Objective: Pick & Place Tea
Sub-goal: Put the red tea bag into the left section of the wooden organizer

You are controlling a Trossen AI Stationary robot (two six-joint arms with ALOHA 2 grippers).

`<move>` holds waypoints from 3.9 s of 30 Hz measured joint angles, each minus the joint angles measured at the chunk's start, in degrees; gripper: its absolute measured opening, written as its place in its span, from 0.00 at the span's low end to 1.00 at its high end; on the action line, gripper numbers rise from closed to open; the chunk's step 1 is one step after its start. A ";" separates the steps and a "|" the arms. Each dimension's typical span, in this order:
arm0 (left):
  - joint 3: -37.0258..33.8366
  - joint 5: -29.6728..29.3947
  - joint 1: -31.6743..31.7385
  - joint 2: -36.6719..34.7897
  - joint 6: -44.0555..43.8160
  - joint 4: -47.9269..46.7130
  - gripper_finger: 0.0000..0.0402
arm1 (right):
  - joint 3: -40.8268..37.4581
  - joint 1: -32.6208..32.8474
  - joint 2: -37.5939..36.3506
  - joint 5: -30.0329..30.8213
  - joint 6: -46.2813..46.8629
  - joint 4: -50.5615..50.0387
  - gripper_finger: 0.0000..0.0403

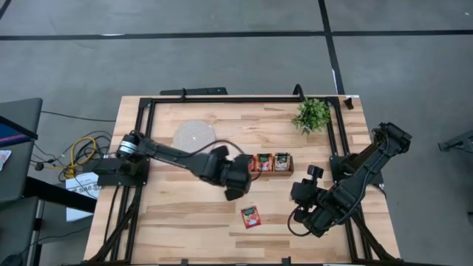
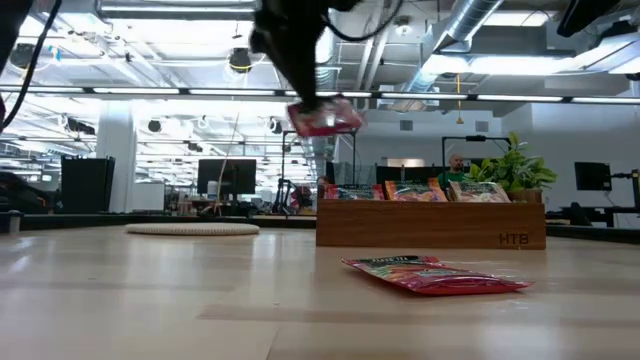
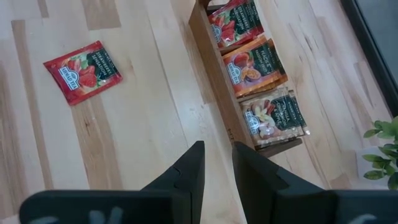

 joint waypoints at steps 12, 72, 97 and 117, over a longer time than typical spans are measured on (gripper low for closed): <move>13.77 -9.34 4.68 12.43 19.19 -0.63 0.00 | 0.02 -0.60 0.02 -0.03 0.00 0.27 0.19; 14.94 -11.68 5.86 16.73 22.42 -2.02 0.04 | 0.00 -0.60 0.02 -0.24 0.95 0.09 0.19; 14.86 -11.59 5.42 16.39 22.79 -3.74 0.27 | 0.00 -0.60 0.02 -0.33 0.98 0.72 0.19; 14.92 2.11 5.74 16.66 22.79 5.71 0.27 | -0.02 -0.47 0.02 -0.31 1.95 1.12 0.19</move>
